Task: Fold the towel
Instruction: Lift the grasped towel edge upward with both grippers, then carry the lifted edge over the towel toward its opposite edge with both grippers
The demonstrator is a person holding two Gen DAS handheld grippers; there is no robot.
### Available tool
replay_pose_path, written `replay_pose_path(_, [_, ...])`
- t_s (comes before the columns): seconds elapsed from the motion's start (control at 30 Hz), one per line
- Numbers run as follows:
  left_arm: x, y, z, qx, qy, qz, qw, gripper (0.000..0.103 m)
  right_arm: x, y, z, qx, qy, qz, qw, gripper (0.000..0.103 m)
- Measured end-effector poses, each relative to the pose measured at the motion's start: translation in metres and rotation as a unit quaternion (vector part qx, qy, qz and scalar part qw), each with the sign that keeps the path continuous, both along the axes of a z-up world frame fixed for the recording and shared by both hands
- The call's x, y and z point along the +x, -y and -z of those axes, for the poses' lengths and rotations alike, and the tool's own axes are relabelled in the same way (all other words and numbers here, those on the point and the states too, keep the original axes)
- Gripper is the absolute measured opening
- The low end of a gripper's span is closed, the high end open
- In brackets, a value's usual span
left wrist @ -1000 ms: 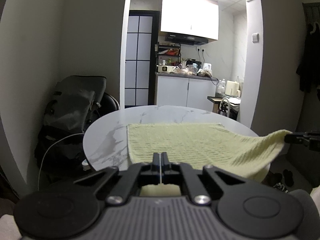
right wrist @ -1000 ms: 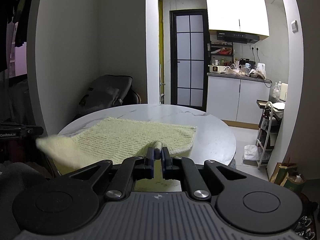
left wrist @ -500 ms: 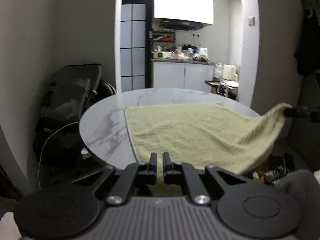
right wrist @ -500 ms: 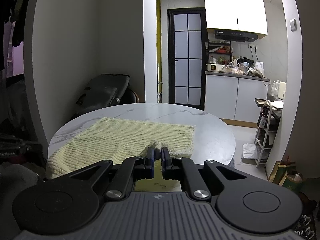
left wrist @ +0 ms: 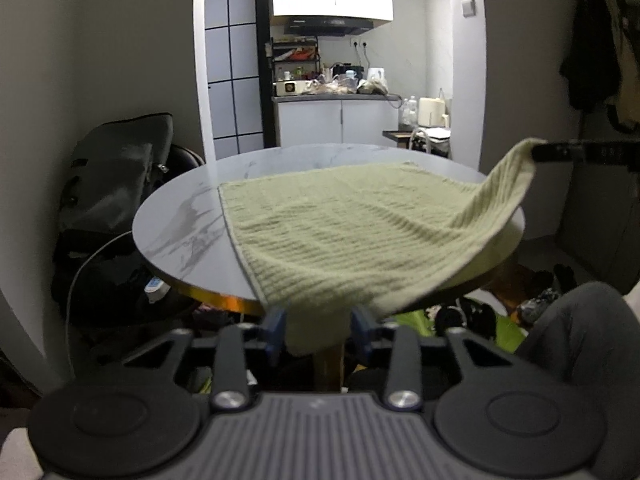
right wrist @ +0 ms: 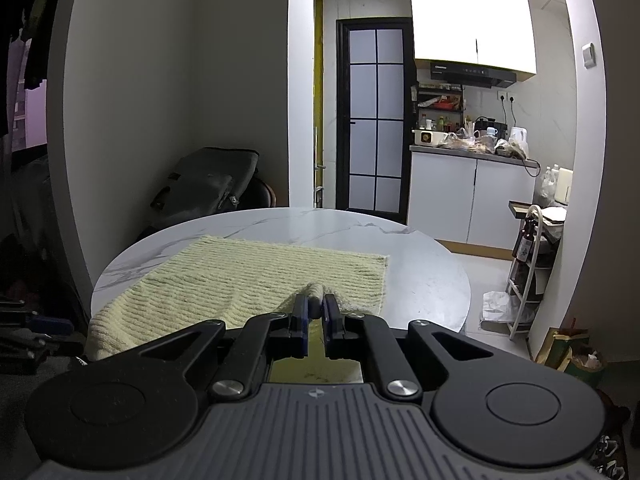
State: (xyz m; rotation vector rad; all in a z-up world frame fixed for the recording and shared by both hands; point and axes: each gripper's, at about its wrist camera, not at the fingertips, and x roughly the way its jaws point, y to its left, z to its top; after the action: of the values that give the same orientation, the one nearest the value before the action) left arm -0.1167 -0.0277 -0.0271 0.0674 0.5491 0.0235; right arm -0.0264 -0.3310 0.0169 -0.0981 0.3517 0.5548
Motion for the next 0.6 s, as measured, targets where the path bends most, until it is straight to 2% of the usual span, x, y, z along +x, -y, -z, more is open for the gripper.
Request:
replay_pose_path(0.27, [0.004, 0.011, 0.013, 0.028, -0.023, -0.002, 0.9993, 0.059, 0.0, -0.004, 0.001, -0.006, -0.003, 0.0, 1.0, 0.008])
replay_pose_path(0.33, [0.007, 0.014, 0.015, 0.036, -0.031, -0.008, 0.9988, 0.063, 0.0, -0.005, 0.001, -0.007, -0.004, 0.001, 1.0, 0.008])
replay_pose_path(0.43, [0.014, 0.018, 0.016, 0.035, -0.043, -0.017, 0.9983, 0.063, 0.001, -0.006, 0.002, -0.01, -0.005, 0.0, 1.0, 0.008])
replay_pose_path(0.6, [0.016, 0.014, 0.013, 0.02, -0.024, -0.041, 0.9987, 0.063, 0.001, -0.008, 0.001, -0.015, -0.004, 0.0, 1.0, 0.008])
